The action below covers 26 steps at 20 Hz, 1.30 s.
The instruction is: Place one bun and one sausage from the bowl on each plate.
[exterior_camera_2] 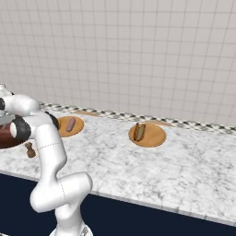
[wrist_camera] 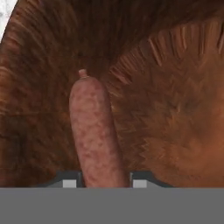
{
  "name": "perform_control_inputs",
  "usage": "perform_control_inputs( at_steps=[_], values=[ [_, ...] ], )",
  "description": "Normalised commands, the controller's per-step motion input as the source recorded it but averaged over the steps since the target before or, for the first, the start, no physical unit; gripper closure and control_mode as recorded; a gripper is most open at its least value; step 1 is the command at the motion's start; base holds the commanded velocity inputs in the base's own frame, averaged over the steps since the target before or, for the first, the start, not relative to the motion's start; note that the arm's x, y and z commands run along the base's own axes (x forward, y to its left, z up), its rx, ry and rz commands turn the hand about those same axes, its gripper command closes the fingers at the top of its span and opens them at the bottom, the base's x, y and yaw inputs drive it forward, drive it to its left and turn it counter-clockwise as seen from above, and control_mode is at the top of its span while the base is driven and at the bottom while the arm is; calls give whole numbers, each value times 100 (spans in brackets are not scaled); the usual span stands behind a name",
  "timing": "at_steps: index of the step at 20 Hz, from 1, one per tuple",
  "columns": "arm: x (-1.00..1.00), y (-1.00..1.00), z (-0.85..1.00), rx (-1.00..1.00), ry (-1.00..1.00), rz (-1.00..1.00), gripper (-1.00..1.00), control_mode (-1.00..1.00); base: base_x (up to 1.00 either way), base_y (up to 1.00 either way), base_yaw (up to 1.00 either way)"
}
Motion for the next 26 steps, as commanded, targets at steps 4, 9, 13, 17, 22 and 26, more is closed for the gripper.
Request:
perform_control_inputs(
  at_steps=[4, 9, 13, 17, 22, 26],
  values=[
    [-28, -50, 100, 13, -6, 0, 100, -100, 0, 0, 0],
    [-12, -97, 90, 19, -13, -11, 100, -100, 0, 0, 0],
    [13, -100, 49, 18, -8, -27, 100, -100, 0, 0, 0],
    [8, -100, 10, 10, -4, -38, 100, -100, 0, 0, 0],
    [0, -100, 0, 3, -7, -37, 100, -100, 0, 0, 0],
    [9, -100, 0, 7, 0, -41, 100, -100, 0, 0, 0]
  ],
)
